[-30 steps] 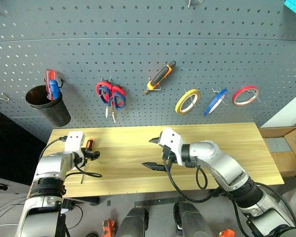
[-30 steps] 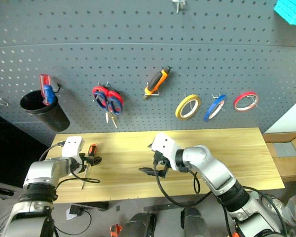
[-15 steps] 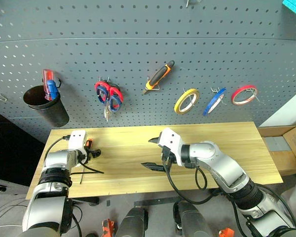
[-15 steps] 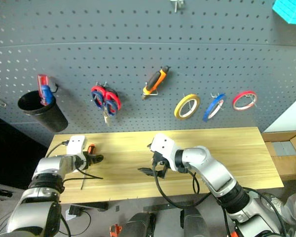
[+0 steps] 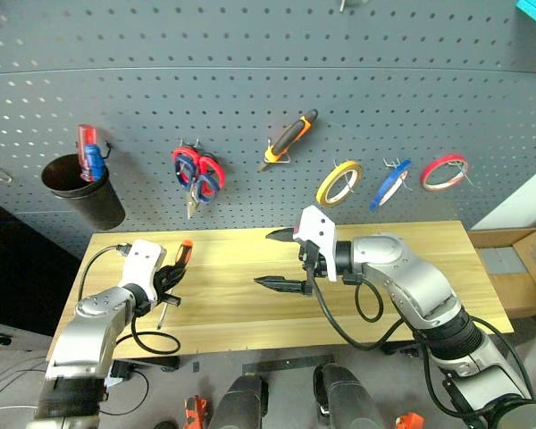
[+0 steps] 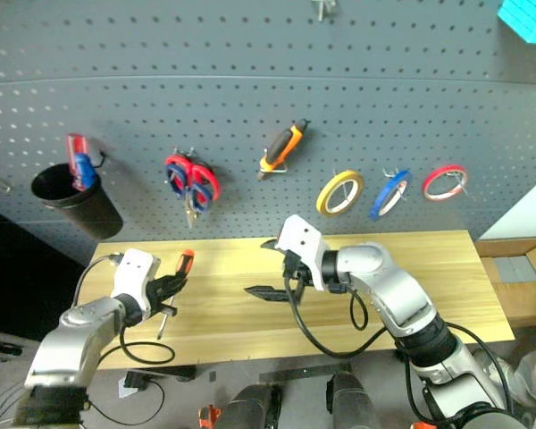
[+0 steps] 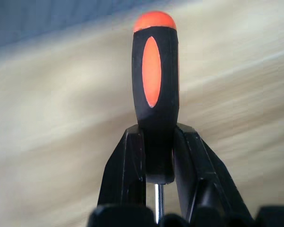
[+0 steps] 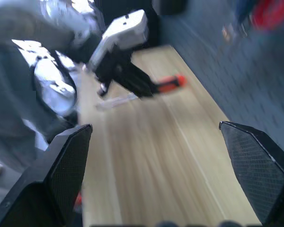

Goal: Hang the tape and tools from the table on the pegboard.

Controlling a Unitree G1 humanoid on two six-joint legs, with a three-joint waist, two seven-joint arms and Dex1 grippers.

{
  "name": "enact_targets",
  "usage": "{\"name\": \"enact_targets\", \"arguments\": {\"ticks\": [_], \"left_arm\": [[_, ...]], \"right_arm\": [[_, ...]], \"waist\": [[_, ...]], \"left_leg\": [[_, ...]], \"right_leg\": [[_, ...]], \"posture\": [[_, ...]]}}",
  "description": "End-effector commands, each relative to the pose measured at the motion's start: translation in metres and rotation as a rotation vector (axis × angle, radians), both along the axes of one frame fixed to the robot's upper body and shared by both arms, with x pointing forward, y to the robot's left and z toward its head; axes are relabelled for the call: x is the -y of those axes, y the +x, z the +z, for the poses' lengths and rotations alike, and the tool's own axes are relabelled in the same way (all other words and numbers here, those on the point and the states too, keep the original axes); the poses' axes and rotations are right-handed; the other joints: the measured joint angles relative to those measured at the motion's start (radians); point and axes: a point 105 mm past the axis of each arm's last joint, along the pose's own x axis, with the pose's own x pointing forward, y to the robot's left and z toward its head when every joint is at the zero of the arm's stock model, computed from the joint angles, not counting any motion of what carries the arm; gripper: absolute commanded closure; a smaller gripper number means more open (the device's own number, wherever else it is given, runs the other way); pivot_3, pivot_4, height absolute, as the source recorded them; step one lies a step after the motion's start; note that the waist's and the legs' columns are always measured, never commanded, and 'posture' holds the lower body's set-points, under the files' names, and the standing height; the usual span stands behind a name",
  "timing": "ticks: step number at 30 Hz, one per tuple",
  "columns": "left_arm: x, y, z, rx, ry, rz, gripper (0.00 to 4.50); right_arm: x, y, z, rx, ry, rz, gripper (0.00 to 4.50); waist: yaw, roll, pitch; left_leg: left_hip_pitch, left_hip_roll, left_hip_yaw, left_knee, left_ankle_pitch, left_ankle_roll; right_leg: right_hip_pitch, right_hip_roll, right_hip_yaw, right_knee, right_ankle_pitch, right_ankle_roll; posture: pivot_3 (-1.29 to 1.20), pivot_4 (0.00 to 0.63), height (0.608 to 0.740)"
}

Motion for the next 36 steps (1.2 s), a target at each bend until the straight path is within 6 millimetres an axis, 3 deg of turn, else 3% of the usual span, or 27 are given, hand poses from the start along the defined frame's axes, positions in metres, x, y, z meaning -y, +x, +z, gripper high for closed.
{"name": "enact_targets", "arguments": {"ticks": [1,6,10,13,16,21,28,36], "left_arm": [[0.021,-0.025,0.075,0.411,-0.100,-0.013,4.01],[0.004,-0.036,0.121,0.661,-0.106,0.151,4.01],[-0.012,-0.026,0.160,0.795,-0.150,0.191,4.01],[-0.021,-0.020,0.202,0.921,-0.120,0.177,4.01],[-0.028,-0.014,0.224,0.966,-0.098,0.184,4.01],[-0.044,-0.004,0.227,0.948,-0.041,0.248,4.01],[-0.065,0.007,0.231,0.968,-0.009,0.319,4.01],[-0.066,0.030,0.219,0.971,-0.020,0.298,4.01]], "right_arm": [[0.005,-0.012,0.042,0.056,0.160,0.117,0.00],[0.013,-0.007,0.059,0.069,0.228,0.155,0.00],[0.008,-0.007,0.063,0.078,0.251,0.194,0.00],[0.003,-0.009,0.074,0.100,0.287,0.235,0.00],[-0.004,0.001,0.088,0.154,0.348,0.175,0.00],[-0.013,0.019,0.114,0.205,0.466,0.039,0.00],[-0.020,0.020,0.112,0.223,0.461,0.013,0.00],[-0.024,0.023,0.114,0.242,0.453,-0.015,0.00]], "waist": [[0.007,0.000,0.000],[0.033,0.000,-0.009],[0.048,-0.003,-0.024],[0.048,-0.006,-0.032],[0.045,-0.008,-0.041],[0.043,-0.007,-0.049],[0.046,-0.009,-0.052],[0.038,-0.009,-0.060]], "left_leg": [[0.000,0.000,0.000,0.000,0.000,0.000],[0.001,0.000,-0.001,0.001,0.000,0.000],[0.002,0.000,-0.001,0.002,0.000,0.000],[0.002,-0.001,0.000,0.002,0.000,-0.001],[0.002,-0.001,0.001,0.002,0.001,-0.001],[0.003,0.000,0.002,0.002,0.001,-0.002],[0.003,-0.001,0.000,0.002,0.001,-0.002],[0.003,-0.001,0.001,0.002,0.001,-0.002]], "right_leg": [[0.000,0.000,0.000,-0.001,0.000,0.000],[0.002,0.000,-0.003,0.001,0.001,-0.001],[0.003,0.000,-0.004,0.002,0.001,-0.001],[0.002,0.000,-0.004,0.002,0.001,-0.001],[0.001,0.000,-0.006,0.002,0.001,-0.001],[0.000,0.000,-0.009,0.003,0.001,-0.001],[0.000,-0.001,-0.013,0.004,0.001,-0.001],[0.000,-0.002,-0.015,0.005,0.001,-0.001]], "posture": [[0.04,0.174,0.740],[0.08,0.148,0.740],[0.10,0.116,0.740],[0.10,0.103,0.740],[0.10,0.097,0.740],[0.08,0.102,0.740],[0.08,0.094,0.740],[0.05,0.092,0.740]]}}
